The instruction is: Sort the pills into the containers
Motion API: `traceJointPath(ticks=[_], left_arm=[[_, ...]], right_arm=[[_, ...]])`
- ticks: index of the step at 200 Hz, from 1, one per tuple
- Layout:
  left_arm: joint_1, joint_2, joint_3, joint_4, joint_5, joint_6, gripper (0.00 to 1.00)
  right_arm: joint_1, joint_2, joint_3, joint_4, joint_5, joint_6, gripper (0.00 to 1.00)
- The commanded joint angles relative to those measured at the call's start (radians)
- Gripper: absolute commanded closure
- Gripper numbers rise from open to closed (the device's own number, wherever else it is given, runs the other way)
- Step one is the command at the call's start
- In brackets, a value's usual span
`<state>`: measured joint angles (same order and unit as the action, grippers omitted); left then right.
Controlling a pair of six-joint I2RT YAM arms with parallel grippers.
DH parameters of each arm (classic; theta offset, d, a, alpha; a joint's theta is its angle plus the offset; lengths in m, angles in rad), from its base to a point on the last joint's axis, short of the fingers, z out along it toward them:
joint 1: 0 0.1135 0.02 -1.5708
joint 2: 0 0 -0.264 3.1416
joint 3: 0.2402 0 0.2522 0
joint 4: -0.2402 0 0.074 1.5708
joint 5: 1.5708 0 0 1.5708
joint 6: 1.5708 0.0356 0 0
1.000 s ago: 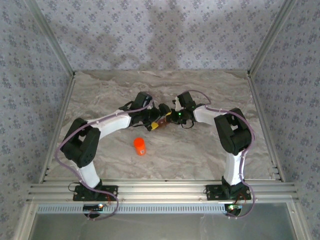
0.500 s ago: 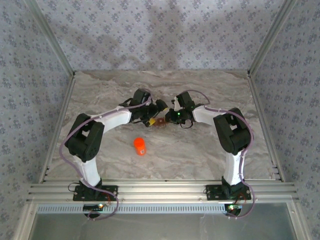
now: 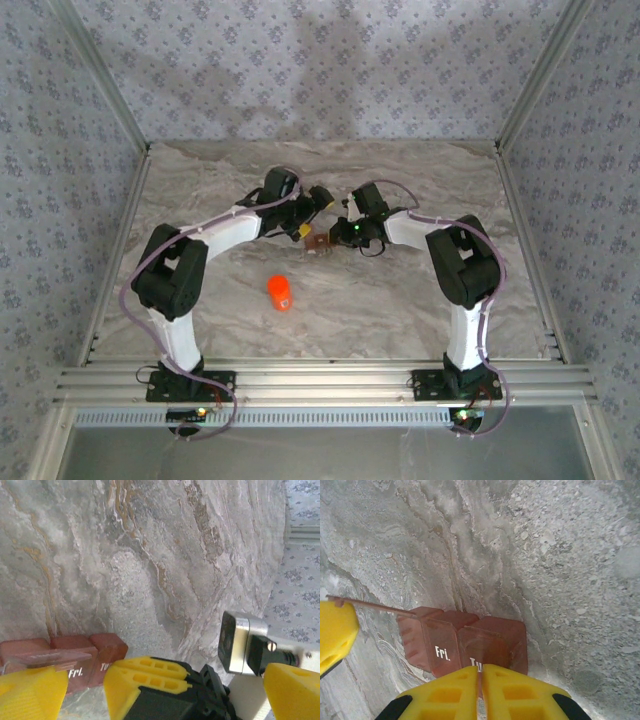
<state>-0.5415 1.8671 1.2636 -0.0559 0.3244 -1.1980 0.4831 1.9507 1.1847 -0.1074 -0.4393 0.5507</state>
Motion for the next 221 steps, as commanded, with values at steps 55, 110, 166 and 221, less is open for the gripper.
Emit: traceJointPath(ticks=[55,110,166,221], left_arm=[[0.017,0.058,0.039,0.026,0.002,-0.002,0.0],[0.04,0.018,0.158,-0.005,0.074,0.083,0.0],[0.143,-0.125,0.174,-0.063,0.11,0.147,0.0],[0.344,-0.477,-0.179,-0.107,0.062,0.161,0.0]], right_arm=[[0.015,0.063,-0.001,-0.109,0.03,-0.005,0.85],[0.01,0.034,0.102,-0.18,0.039,-0.042,0.83],[0.013,-0.06,0.21,-0.294,0.09,-0.098,0.5],[0.17,-0.209,0.27,-0.518,0.224,-0.167,0.29]])
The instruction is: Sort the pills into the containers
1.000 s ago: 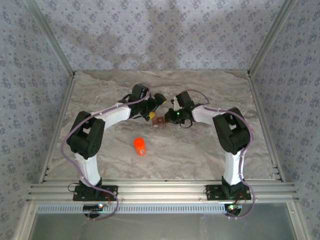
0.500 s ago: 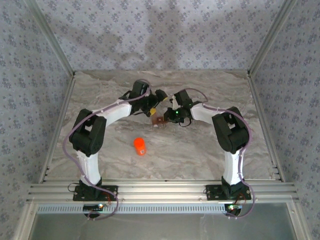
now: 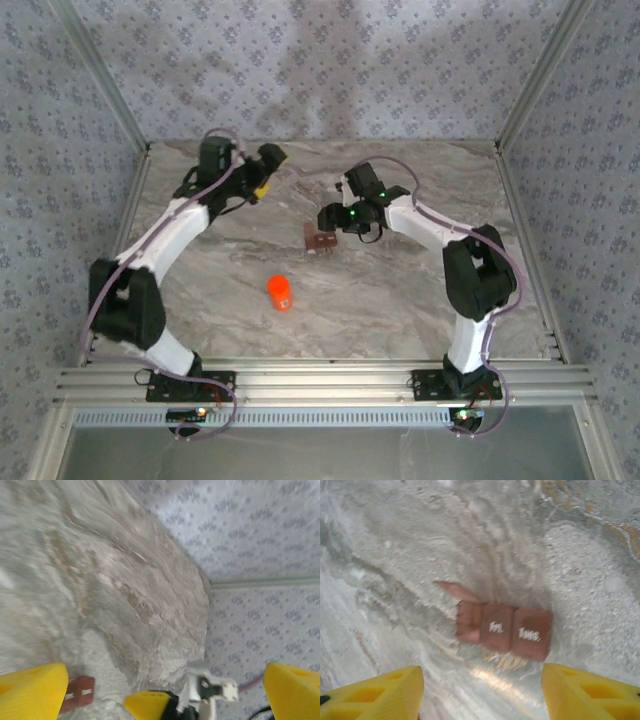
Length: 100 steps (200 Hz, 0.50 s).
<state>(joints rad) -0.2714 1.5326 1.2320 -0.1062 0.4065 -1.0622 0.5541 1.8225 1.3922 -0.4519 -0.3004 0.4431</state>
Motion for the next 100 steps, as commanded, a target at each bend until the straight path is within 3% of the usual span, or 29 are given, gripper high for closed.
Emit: traceJointPath(ticks=[1,38,64,100], left_arm=[[0.078,-0.15,-0.157,-0.056,-0.022,0.024,0.0],[0.252,-0.385,-0.435,-0.095,-0.017,0.029,0.0],[0.36,-0.476,-0.543,-0.119,-0.007,0.023,0.0],[0.402,-0.508,-0.591,-0.119,0.008,0.024,0.0]], right_arm=[[0.104,-0.082,0.066,-0.181,0.088,-0.062,0.29],[0.309,-0.094,0.165,-0.37,0.207,-0.12,0.17],[0.423,-0.025,0.262,-0.499,0.296,-0.144,0.15],[0.502,0.095,0.361,-0.584,0.36,-0.156,0.16]])
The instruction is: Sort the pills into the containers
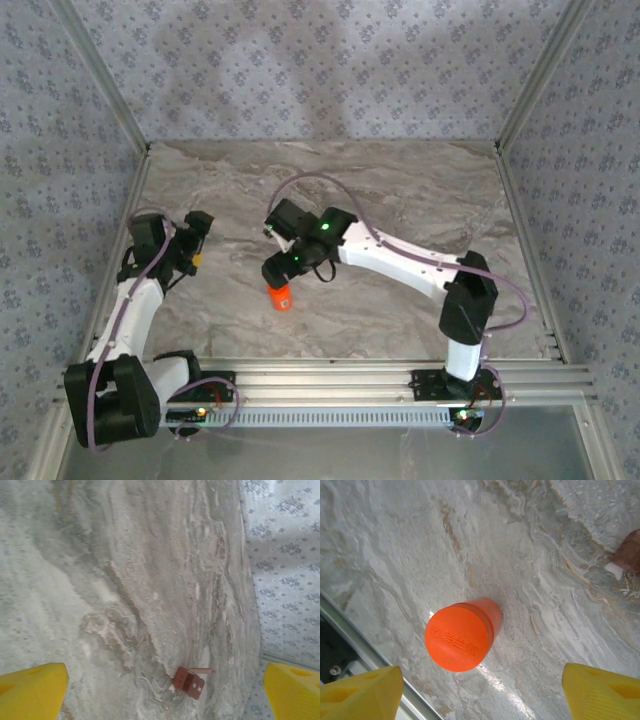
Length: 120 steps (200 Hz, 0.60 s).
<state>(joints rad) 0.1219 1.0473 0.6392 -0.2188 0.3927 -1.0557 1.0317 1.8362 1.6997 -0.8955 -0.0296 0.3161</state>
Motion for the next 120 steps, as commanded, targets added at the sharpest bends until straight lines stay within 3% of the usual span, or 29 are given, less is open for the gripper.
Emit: traceJointPath(ticks=[1,120], left_arm=[[0.01,-0.022,0.002,-0.006,0.022,0.018,0.0],[0.011,0.003,0.005,0.011,0.077,0.046,0.0]], right_arm=[[0.025,0.083,0.055,-0.141,0.089,-0.028,0.16],[0.057,0.233,0.176,-0.131,0.028,-0.026,0.16]])
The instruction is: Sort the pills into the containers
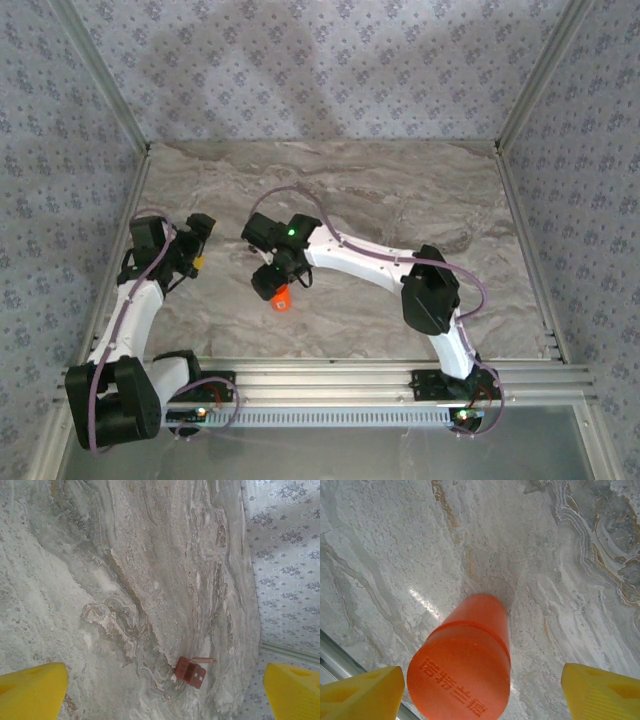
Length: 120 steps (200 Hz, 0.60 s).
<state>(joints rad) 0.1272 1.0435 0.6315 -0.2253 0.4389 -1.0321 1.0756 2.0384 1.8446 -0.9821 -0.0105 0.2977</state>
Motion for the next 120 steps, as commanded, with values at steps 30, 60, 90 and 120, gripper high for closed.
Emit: traceJointPath(ticks=[30,60,90,120], left_arm=[[0.005,0.013,0.016,0.023,0.035,0.02,0.0],[0.006,0.015,0.018,0.024,0.04,0.02,0.0],[0.006,0.013,0.02,0.029,0.041,0.017,0.0],[0.006,0.013,0.023,0.026,0.043,0.02,0.0]], right_arm=[[0.015,0.05,0.036,-0.042,0.0,-0.003,0.16],[0.015,0.062,0.035,-0.047,-0.023,-0.003,0.16],[0.014,0.082,0.044,-0.046,-0.033,-0.008,0.16],[0.012,0.105,0.05,-0.04,-0.043,-0.009,0.2]])
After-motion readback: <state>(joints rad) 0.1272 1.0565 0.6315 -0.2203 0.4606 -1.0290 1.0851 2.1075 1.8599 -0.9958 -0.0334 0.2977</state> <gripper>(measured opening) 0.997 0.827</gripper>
